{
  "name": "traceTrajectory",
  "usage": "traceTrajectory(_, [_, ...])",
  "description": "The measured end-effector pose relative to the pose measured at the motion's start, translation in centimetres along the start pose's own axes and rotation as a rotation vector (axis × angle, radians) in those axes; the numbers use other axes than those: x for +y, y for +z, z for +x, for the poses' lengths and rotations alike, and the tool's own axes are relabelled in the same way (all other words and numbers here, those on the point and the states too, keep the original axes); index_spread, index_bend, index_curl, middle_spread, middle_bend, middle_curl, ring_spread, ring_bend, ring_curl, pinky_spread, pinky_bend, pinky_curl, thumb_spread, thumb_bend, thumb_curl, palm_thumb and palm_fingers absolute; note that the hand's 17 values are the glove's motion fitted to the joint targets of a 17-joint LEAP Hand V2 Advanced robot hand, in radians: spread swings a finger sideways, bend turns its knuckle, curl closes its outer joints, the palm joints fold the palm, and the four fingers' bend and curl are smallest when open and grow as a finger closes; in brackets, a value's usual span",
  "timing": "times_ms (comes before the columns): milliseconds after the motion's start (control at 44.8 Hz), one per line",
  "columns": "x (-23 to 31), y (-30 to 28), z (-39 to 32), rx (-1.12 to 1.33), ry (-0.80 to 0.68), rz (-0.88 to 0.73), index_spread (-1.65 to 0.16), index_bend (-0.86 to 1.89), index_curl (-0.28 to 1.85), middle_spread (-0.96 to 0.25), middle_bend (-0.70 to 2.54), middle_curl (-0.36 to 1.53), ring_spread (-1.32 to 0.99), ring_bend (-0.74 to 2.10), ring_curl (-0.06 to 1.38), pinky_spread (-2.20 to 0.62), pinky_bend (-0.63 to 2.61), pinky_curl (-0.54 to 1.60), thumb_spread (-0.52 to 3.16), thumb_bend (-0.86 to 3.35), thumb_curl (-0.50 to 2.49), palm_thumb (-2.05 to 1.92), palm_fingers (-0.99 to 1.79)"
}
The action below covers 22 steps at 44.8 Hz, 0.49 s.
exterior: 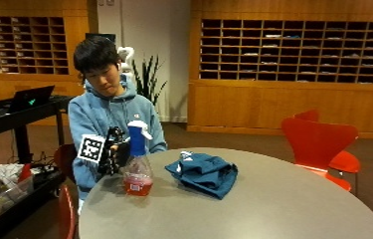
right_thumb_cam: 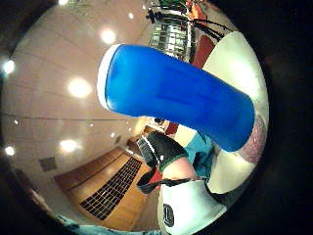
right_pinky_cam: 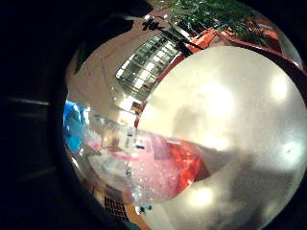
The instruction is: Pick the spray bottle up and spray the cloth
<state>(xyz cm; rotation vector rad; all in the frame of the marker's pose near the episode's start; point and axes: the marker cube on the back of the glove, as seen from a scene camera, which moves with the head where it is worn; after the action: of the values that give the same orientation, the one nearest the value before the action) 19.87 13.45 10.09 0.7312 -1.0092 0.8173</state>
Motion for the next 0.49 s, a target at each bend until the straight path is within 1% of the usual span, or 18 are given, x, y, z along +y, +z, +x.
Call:
traceTrajectory(22, [-0.9, 0.7, -0.2, -0.007, 0.028, 0.086, -0.06, 0.13, 0.2, 0.21, 0.25, 0.36, 0.19, 0.41, 0.34, 0.25, 0.41, 0.35, 0.96, -0.03, 0.33, 0.47, 0.21])
traceTrajectory(45, [-1.5, 1.1, -0.3, -0.013, 0.047, 0.136, -0.06, 0.13, 0.2, 0.21, 0.25, 0.36, 0.19, 0.41, 0.34, 0.25, 0.41, 0.35, 0.96, -0.03, 0.33, 0.47, 0.21])
traceTrajectory(89, [-2.0, 1.4, -0.4, -0.021, 0.07, 0.16, -0.06, 0.13, 0.2, 0.21, 0.25, 0.36, 0.19, 0.41, 0.33, 0.25, 0.41, 0.35, 0.96, -0.03, 0.33, 0.47, 0.21])
traceTrajectory(290, [-2.0, 2.3, -0.9, 0.005, 0.063, 0.107, -0.06, 0.13, 0.21, 0.21, 0.26, 0.36, 0.18, 0.42, 0.33, 0.24, 0.39, 0.35, 0.95, -0.03, 0.32, 0.47, 0.23])
traceTrajectory(424, [-2.0, 2.6, -1.0, 0.026, 0.07, 0.09, -0.06, 0.13, 0.22, 0.2, 0.29, 0.37, 0.17, 0.44, 0.33, 0.24, 0.36, 0.34, 0.94, -0.03, 0.32, 0.47, 0.3])
traceTrajectory(491, [-1.1, 2.3, -0.9, 0.036, 0.053, 0.021, -0.07, 0.13, 0.22, 0.19, 0.3, 0.37, 0.17, 0.46, 0.34, 0.24, 0.35, 0.34, 0.94, -0.03, 0.32, 0.47, 0.35])
